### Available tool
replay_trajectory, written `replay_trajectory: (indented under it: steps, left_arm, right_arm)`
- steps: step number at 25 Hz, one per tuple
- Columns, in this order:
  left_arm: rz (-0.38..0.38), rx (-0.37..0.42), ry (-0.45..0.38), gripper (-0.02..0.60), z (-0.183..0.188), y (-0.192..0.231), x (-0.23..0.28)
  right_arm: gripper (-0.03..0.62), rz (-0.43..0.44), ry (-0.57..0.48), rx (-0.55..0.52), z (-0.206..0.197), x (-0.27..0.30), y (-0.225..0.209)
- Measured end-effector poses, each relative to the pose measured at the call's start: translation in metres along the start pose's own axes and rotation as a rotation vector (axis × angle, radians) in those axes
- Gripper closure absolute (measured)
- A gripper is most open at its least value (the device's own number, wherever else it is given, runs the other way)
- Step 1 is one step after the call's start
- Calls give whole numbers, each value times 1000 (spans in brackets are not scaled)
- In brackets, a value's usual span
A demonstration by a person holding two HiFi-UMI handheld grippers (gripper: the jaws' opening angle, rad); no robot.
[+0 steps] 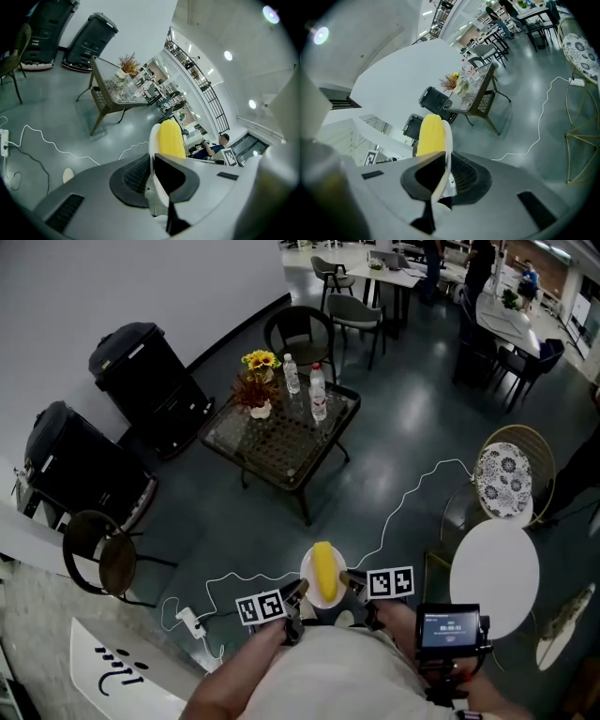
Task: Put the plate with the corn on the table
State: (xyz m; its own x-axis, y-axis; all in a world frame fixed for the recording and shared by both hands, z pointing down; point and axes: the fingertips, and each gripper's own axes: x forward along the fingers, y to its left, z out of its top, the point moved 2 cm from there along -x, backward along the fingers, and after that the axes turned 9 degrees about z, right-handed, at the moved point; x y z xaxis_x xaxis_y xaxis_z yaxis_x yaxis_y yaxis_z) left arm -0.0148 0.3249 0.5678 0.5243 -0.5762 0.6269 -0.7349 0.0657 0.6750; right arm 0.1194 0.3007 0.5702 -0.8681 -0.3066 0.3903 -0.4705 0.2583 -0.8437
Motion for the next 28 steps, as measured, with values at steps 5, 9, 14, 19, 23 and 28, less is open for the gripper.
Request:
replay_trajectory:
  steps: [5, 9, 14, 19, 23, 28]
  left_arm:
    - [10, -2, -6, 548, -3, 0, 0]
    - [14, -6, -8, 548, -6, 0, 0]
    - [20, -3, -13, 548, -6, 1, 0]
    - [25, 1, -19, 548, -5, 1, 0]
    - [25, 4, -25, 548, -6, 0, 1]
    - [35, 4, -34, 548, -4, 8, -4]
  right_arm:
    - [549, 3, 3, 4, -2, 0, -1]
    - [549, 7, 7, 7, -5, -2, -2]
    - [549, 14, 6, 2, -5, 0, -1]
    - [549, 20, 5, -6, -4, -1, -1]
    - [549, 19, 5, -14, -2, -2, -1]
    - [549, 21, 12, -18, -7, 7, -1]
